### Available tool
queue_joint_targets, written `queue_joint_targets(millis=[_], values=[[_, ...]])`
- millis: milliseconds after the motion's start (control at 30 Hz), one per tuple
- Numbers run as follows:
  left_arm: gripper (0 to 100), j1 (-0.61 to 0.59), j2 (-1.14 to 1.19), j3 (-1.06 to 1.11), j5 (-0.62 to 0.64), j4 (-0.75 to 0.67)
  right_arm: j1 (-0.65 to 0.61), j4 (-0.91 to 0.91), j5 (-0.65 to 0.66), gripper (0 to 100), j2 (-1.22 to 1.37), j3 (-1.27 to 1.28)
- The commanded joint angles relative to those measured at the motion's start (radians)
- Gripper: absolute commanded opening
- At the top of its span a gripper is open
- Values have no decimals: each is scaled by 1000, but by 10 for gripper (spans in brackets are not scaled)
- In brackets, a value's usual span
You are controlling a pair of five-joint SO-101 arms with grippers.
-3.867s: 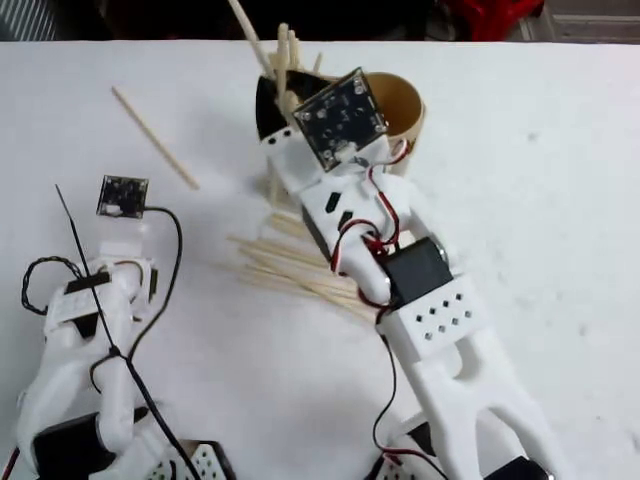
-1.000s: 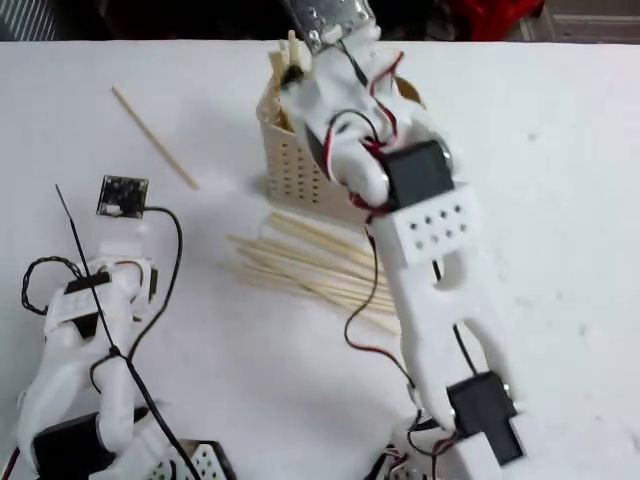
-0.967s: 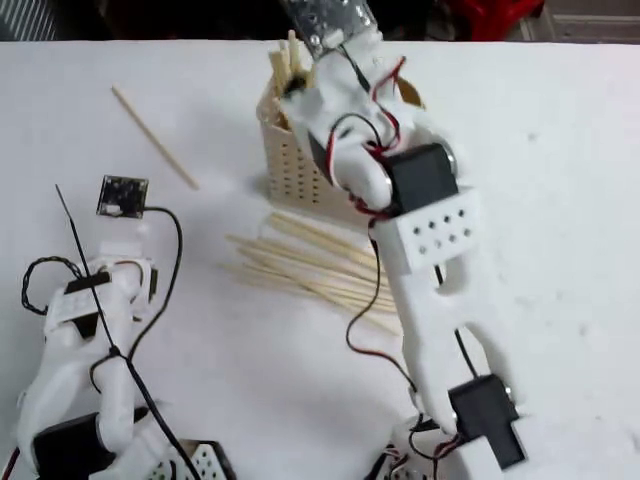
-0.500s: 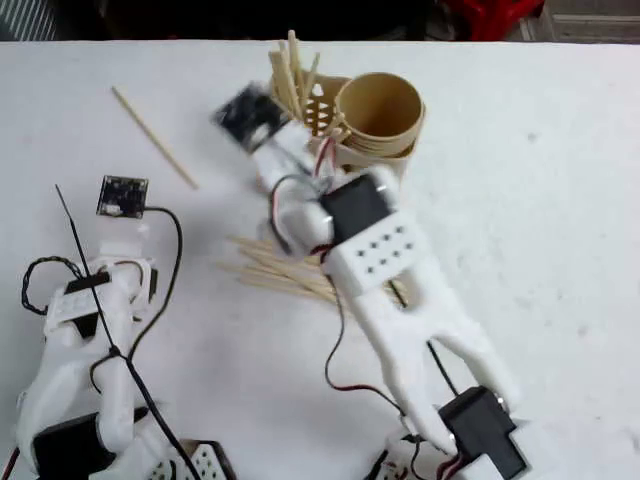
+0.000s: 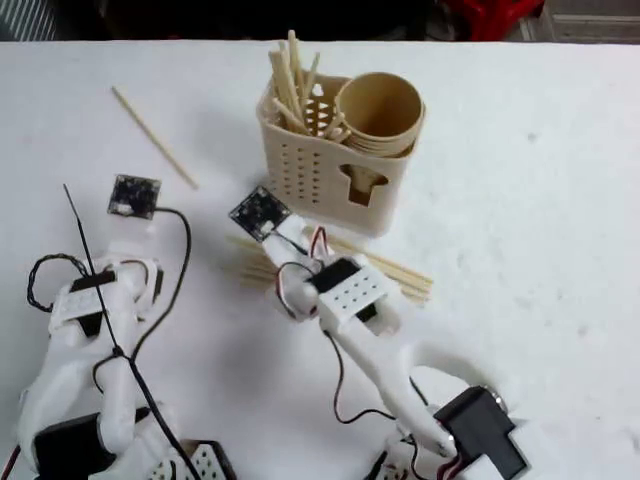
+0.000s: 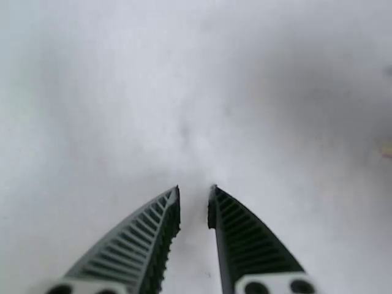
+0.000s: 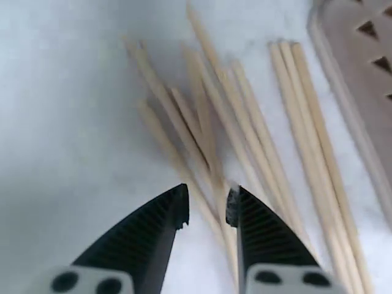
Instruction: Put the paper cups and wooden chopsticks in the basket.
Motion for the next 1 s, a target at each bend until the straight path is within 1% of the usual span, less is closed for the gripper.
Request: queue_joint_targets(millis=[0,100,200,267,367,433,533,733,967], values=[[98,21,-25,28,-107,-37,1,-44,-2,109,-42,3],[98,21,-31,41,-109,-64,5,-18,-2,109,-42,6],[98,18,-31,41,-109,-64,5,38,0,108,-58,-11],[98,16,-31,43,-110,-63,7,42,3,108,-85,-12],[98,16,-31,43,-112,-63,5,21,117,108,-104,2],[98,16,-31,44,-112,-61,4,-33,193,108,-102,41],[98,16,-31,44,-112,-61,4,-108,255,112,-94,87],[98,16,-31,44,-112,-61,7,-122,259,111,-71,89],[98,16,-31,44,-109,-61,18,-137,261,109,18,44]])
